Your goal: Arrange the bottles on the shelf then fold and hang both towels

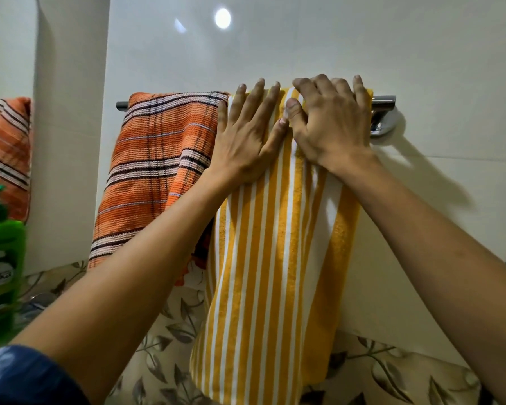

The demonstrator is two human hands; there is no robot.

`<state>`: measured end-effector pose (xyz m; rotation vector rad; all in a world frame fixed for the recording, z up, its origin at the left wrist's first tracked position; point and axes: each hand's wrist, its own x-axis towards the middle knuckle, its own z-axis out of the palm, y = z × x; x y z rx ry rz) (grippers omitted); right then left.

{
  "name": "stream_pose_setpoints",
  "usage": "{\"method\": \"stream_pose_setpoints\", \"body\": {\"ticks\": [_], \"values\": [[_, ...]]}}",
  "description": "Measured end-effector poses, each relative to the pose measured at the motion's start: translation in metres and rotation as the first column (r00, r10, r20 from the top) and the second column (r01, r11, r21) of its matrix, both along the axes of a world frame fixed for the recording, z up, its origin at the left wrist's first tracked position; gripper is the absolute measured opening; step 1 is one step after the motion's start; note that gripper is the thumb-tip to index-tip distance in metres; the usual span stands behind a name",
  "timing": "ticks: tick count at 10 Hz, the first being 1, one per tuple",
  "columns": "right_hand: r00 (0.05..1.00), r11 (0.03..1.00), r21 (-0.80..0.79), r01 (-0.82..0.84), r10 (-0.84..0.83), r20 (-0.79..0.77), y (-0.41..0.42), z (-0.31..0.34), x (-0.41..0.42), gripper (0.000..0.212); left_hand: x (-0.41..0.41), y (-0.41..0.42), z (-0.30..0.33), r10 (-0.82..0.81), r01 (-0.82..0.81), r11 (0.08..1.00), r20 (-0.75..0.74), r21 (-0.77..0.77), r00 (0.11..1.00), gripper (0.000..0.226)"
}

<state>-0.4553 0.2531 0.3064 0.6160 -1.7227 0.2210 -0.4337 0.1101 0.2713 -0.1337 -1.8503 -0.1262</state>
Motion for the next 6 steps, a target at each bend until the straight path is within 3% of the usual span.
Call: {"method": "stream_pose_setpoints", "body": {"ticks": [6], "values": [[0.992,0.995,0.002,-0.098,0.098,-0.081,0.005,-0.025,0.018,0.052,0.014,0.009,-0.006,-0.027,0.028,1.0,-0.099,0.012,0.995,0.059]]}}
